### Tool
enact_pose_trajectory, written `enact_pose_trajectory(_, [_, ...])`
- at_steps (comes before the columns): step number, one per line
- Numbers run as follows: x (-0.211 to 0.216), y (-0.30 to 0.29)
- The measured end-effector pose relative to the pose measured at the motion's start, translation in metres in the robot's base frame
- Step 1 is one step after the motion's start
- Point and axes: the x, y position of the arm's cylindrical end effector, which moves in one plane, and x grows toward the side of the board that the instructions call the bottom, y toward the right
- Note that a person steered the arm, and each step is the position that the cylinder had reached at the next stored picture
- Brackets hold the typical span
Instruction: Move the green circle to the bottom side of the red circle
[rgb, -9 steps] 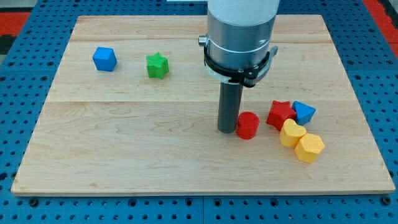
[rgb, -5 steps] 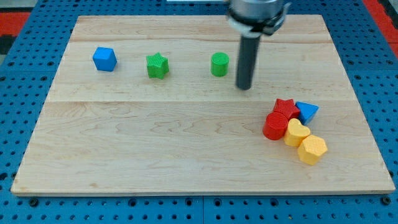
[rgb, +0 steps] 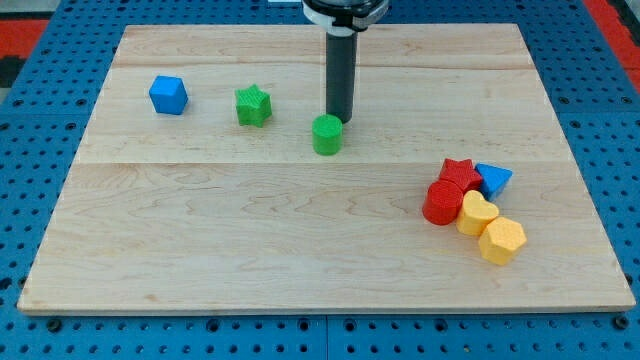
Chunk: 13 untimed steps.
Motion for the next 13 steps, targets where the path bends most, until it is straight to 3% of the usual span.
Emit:
enact_pose_trajectory(1, [0.036, -0.012])
enact_pose_trajectory(2, [0.031, -0.054])
enact_pose_trajectory(3, [0.052, -0.055])
enact_pose_trajectory(5, [0.113, -0.033])
enact_pose_trajectory(6, [0.132, 0.010])
enact_pose_trajectory(7, [0.134, 0.015])
enact_pose_trajectory(9, [0.194, -0.069])
enact_pose_trajectory(10, [0.233, -0.053])
enact_pose_trajectory(11, [0.219, 0.012])
enact_pose_trajectory(13, [0.222, -0.034])
